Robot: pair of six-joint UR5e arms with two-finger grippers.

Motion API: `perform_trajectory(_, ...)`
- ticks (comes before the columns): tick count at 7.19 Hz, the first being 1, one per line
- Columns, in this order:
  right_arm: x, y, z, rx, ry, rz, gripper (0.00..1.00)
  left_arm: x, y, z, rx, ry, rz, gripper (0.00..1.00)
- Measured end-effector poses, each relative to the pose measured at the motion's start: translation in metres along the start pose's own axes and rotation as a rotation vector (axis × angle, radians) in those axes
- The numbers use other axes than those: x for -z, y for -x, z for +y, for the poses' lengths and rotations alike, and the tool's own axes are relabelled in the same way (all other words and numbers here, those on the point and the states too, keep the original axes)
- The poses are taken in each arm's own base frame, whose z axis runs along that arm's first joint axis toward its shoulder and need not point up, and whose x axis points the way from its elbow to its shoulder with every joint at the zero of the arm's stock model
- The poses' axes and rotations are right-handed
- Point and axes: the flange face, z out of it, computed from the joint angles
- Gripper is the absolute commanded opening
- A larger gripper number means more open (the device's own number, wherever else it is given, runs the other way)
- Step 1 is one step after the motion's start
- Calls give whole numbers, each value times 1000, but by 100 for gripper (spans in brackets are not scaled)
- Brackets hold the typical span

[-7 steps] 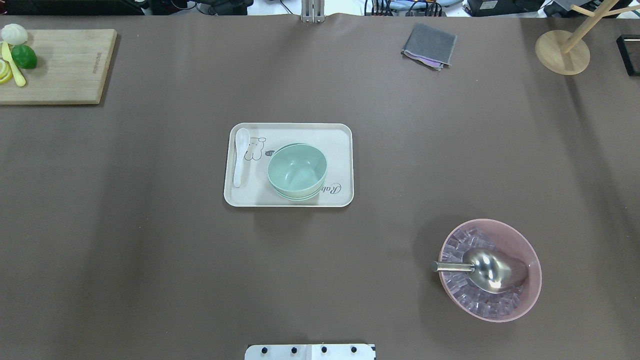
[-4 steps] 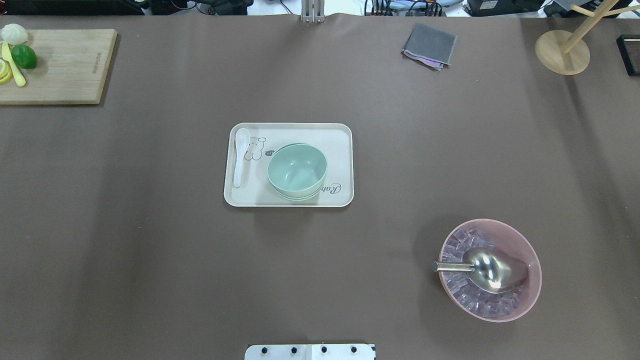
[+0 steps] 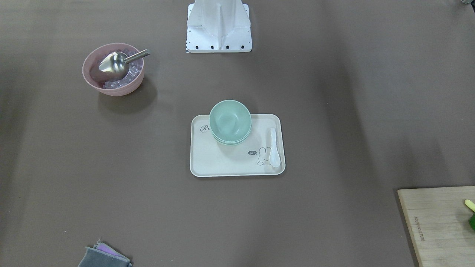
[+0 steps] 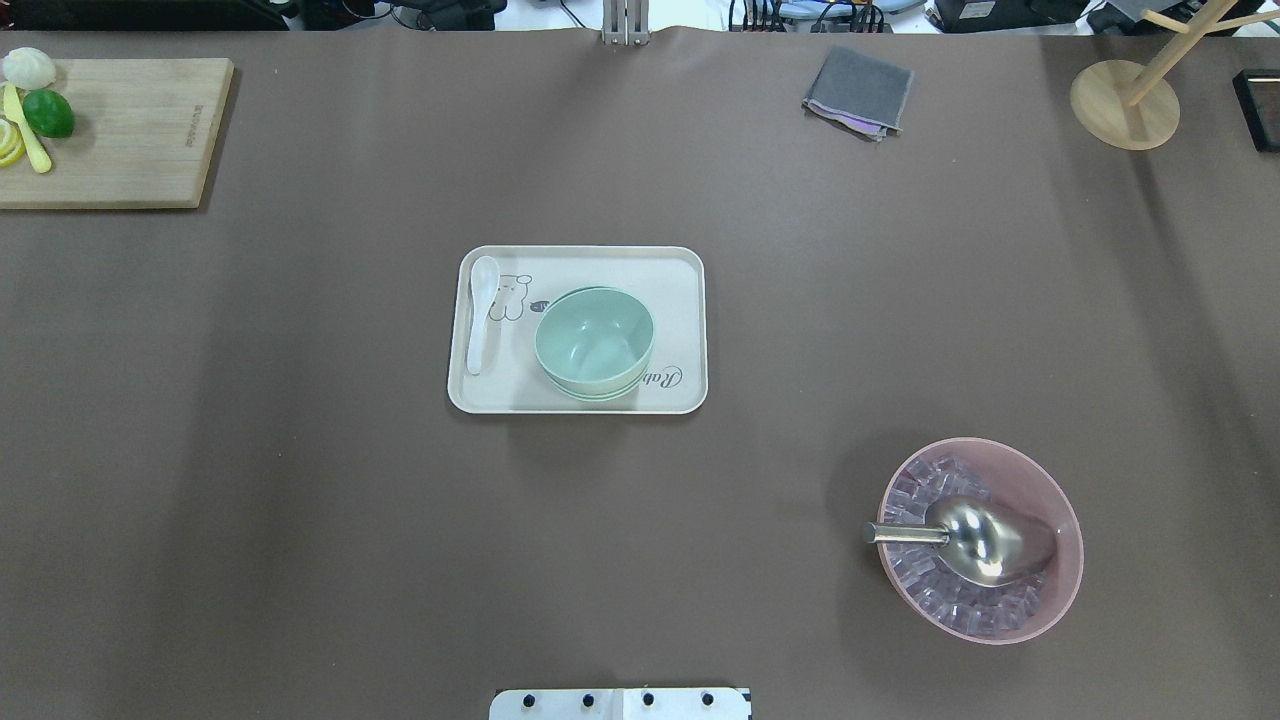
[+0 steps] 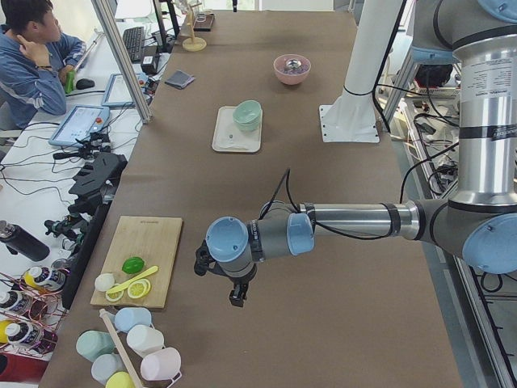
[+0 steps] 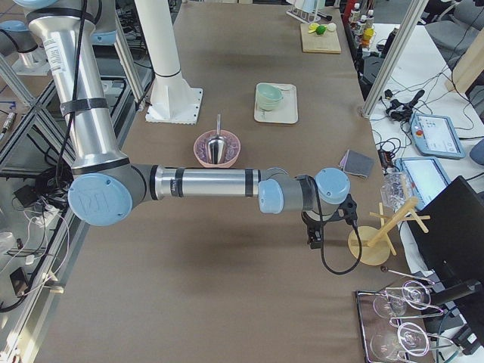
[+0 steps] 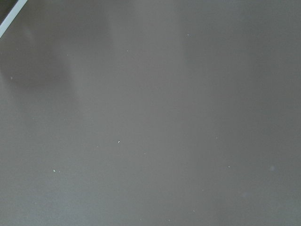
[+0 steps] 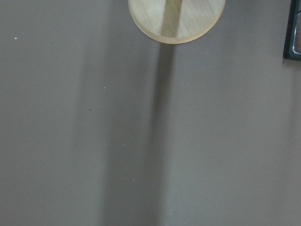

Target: Stack green bowls together

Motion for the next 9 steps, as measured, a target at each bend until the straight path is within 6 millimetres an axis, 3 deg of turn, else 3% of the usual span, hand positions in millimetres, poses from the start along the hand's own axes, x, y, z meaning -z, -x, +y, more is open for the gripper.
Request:
perform_trajectory(3,0,0,0,0,0,3,100,-8,8,5,11,8,3,98)
perform_trajectory(9,0,0,1,-1,1,1,100,-11,3,2,11,-33,96,98)
